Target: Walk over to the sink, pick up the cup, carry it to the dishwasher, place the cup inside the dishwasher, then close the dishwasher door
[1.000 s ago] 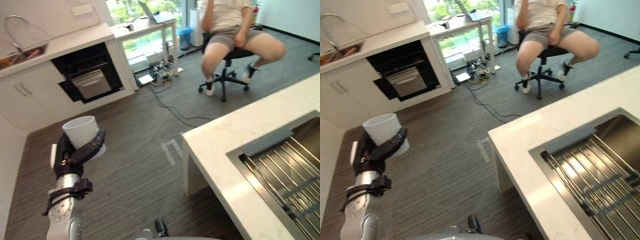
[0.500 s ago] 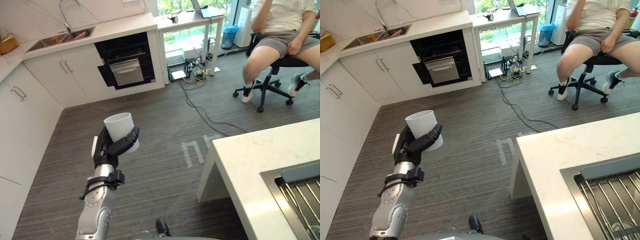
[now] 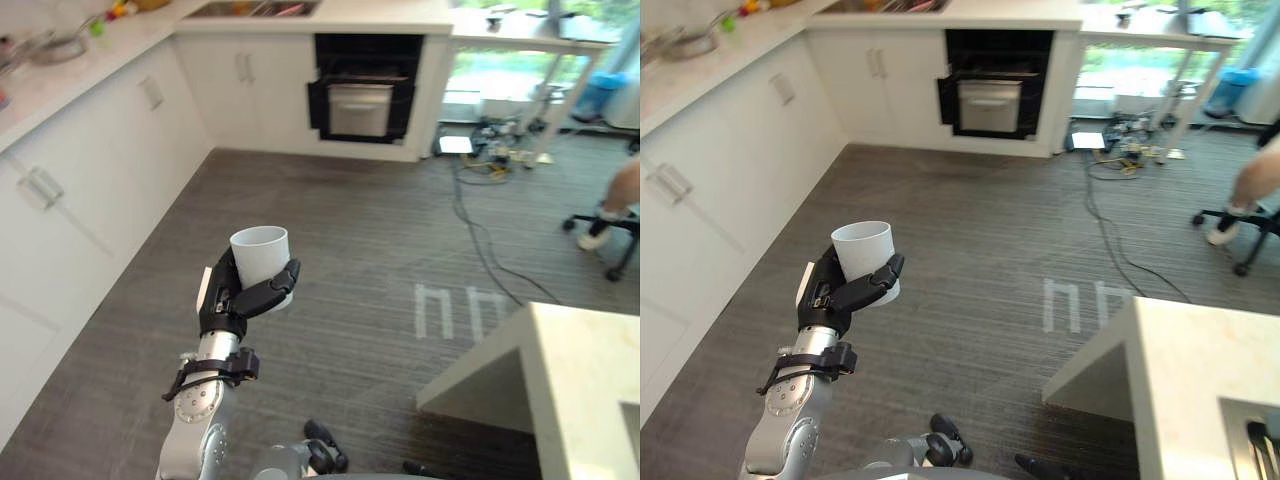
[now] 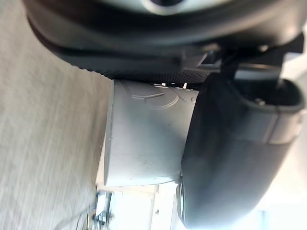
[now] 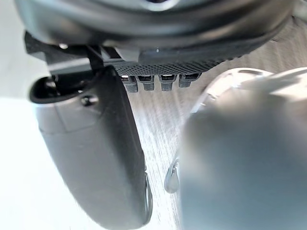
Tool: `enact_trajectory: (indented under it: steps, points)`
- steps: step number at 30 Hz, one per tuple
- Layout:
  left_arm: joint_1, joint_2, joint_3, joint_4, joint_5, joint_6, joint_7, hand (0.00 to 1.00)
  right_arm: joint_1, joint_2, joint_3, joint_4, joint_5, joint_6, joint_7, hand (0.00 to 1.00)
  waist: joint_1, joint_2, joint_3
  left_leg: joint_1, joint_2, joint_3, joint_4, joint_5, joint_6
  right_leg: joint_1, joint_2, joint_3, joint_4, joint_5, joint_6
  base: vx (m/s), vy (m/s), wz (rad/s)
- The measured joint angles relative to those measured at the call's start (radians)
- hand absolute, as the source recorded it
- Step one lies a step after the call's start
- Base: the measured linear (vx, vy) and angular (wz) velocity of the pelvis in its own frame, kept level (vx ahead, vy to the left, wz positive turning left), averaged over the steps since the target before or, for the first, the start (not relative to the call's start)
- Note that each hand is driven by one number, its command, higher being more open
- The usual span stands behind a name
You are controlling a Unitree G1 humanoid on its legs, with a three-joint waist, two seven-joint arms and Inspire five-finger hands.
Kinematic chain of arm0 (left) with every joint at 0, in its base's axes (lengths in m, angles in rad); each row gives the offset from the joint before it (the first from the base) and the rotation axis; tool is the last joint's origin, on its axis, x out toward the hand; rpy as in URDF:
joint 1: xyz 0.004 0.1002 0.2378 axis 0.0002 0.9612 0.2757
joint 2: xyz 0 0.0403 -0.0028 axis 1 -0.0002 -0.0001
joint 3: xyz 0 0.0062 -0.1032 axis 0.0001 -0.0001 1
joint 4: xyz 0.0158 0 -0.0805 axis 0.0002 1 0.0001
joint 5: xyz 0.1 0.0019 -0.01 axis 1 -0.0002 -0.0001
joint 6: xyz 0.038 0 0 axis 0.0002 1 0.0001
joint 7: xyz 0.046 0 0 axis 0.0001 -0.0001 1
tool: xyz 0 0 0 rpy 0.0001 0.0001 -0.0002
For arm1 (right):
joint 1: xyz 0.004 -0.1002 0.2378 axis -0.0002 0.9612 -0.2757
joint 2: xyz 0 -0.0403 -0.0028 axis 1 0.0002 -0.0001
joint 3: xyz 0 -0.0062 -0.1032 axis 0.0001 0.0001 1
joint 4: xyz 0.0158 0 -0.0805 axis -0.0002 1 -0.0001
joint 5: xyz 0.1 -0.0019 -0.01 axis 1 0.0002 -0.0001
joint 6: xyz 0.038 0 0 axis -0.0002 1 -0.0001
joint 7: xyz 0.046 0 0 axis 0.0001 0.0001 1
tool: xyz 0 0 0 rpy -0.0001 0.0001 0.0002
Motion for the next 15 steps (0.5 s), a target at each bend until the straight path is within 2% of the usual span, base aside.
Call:
enact_trajectory:
  steps: [1, 2, 3, 4, 5, 6, 7, 8, 9, 10, 11, 12, 13, 14, 15]
  points:
    - [0.000, 0.002, -0.010, 0.008, 0.000, -0.003, 0.002, 0.00, -0.020, 0.012, 0.005, 0.001, 0.000, 0.002, 0.000, 1.00, 0.003, -0.020, 0.001, -0.008, 0.005, 0.010, 0.079, -0.061, 0.007, 0.000, -0.040, -0.001, 0.027, -0.010, 0.000, 0.06, 0.180, 0.12]
    - [-0.002, 0.012, -0.029, 0.014, 0.000, -0.009, 0.003, 0.00, -0.034, 0.027, 0.006, -0.011, 0.001, 0.005, 0.001, 1.00, 0.015, -0.022, -0.002, -0.006, 0.050, -0.015, 0.199, -0.137, 0.025, 0.000, -0.079, -0.001, 0.088, -0.032, -0.006, 0.07, 0.142, 0.12]
    - [-0.013, 0.016, -0.050, 0.020, 0.000, -0.009, 0.001, 0.00, -0.029, 0.028, 0.006, -0.028, 0.002, 0.010, 0.002, 1.00, 0.009, -0.018, -0.004, -0.002, 0.042, -0.030, 0.212, -0.163, 0.003, 0.001, -0.094, -0.003, 0.138, -0.051, -0.039, 0.14, 0.119, 0.29]
    - [-0.042, 0.011, -0.094, 0.044, 0.001, -0.008, -0.003, 0.00, -0.017, 0.030, 0.004, -0.051, 0.002, 0.009, -0.001, 1.00, -0.005, -0.014, -0.013, 0.013, 0.000, -0.064, 0.186, -0.167, -0.008, -0.026, -0.150, 0.014, 0.285, -0.052, -0.096, 0.10, 0.190, 0.93]
    - [-0.078, 0.005, -0.153, 0.065, 0.001, -0.008, -0.015, 0.00, -0.023, 0.011, -0.014, -0.081, 0.013, 0.008, 0.000, 1.00, -0.037, -0.012, -0.021, 0.028, -0.050, -0.114, 0.132, -0.153, 0.007, -0.130, -0.229, 0.106, 0.538, 0.003, -0.216, 0.15, 0.299, 1.33]
    - [-0.122, 0.008, -0.207, 0.093, 0.001, -0.007, -0.036, 0.00, -0.026, 0.013, -0.049, -0.092, 0.020, 0.007, 0.000, 1.00, -0.048, -0.007, -0.021, 0.053, -0.080, -0.162, 0.086, -0.133, 0.021, -0.206, -0.231, 0.210, 0.686, 0.011, -0.228, 0.11, 0.279, 1.54]
    - [-0.163, 0.007, -0.262, 0.131, 0.002, -0.007, -0.057, 0.00, -0.027, 0.019, -0.092, -0.093, 0.036, -0.002, 0.000, 1.00, -0.060, -0.003, -0.017, 0.101, -0.104, -0.215, 0.012, -0.100, -0.002, -0.278, -0.178, 0.314, 0.774, 0.007, -0.206, 0.12, 0.202, 1.70]
    - [-0.188, 0.010, -0.316, 0.173, 0.002, -0.006, -0.077, 0.00, -0.027, 0.028, -0.127, -0.086, 0.048, -0.009, -0.001, 1.00, -0.081, -0.002, -0.008, 0.158, -0.125, -0.305, -0.038, -0.066, -0.162, -0.353, -0.090, 0.415, 0.801, 0.004, -0.199, 0.11, 0.111, 1.60]
    - [-0.187, 0.027, -0.331, 0.179, 0.001, -0.007, -0.086, 0.00, -0.022, 0.055, -0.133, -0.079, 0.052, -0.012, -0.001, 1.00, -0.095, -0.076, -0.006, 0.145, -0.142, -0.362, 0.019, -0.066, -0.211, -0.393, -0.107, 0.464, 0.783, 0.007, -0.191, 0.18, 0.012, 1.59]
    - [-0.192, 0.064, -0.358, 0.157, -0.002, -0.027, -0.093, 0.00, -0.008, 0.087, -0.127, -0.081, 0.052, -0.015, 0.000, 1.00, -0.090, -0.128, 0.009, 0.102, -0.056, -0.381, 0.253, -0.181, -0.045, -0.461, -0.169, 0.545, 0.738, 0.027, -0.138, 0.25, -0.056, 1.09]
    - [-0.202, 0.072, -0.385, 0.171, -0.003, -0.033, -0.102, 0.00, 0.012, 0.091, -0.127, -0.080, 0.052, -0.016, -0.002, 1.00, -0.075, -0.120, 0.017, 0.151, -0.020, -0.459, 0.213, -0.209, -0.104, -0.508, -0.161, 0.631, 0.620, 0.037, -0.106, 0.29, -0.075, 0.79]
    - [-0.194, 0.069, -0.387, 0.180, -0.003, -0.026, -0.098, 0.00, 0.026, 0.094, -0.124, -0.077, 0.056, -0.008, -0.001, 1.00, -0.073, -0.104, 0.009, 0.171, -0.016, -0.468, 0.184, -0.209, -0.111, -0.518, -0.145, 0.660, 0.550, 0.041, -0.099, 0.32, -0.057, 0.66]
    - [-0.188, 0.070, -0.393, 0.201, -0.003, -0.015, -0.094, 0.00, 0.049, 0.095, -0.143, -0.088, 0.096, -0.017, 0.004, 1.00, -0.086, -0.066, -0.012, 0.187, -0.006, -0.499, 0.152, -0.207, -0.112, -0.538, -0.083, 0.721, 0.402, 0.060, -0.076, 0.35, -0.064, 0.70]
    - [-0.187, 0.075, -0.396, 0.211, -0.003, -0.006, -0.094, 0.00, 0.059, 0.085, -0.133, -0.101, 0.099, -0.014, 0.002, 1.00, -0.092, -0.051, -0.027, 0.217, -0.006, -0.522, 0.101, -0.197, -0.117, -0.542, -0.035, 0.762, 0.292, 0.110, -0.030, 0.34, -0.080, 0.73]
    - [-0.187, 0.079, -0.397, 0.212, -0.003, -0.003, -0.095, 0.00, 0.066, 0.082, -0.127, -0.097, 0.099, -0.014, 0.000, 1.00, -0.090, -0.041, -0.032, 0.232, -0.008, -0.530, 0.075, -0.190, -0.123, -0.539, -0.025, 0.760, 0.251, 0.148, -0.014, 0.37, -0.102, 0.51]
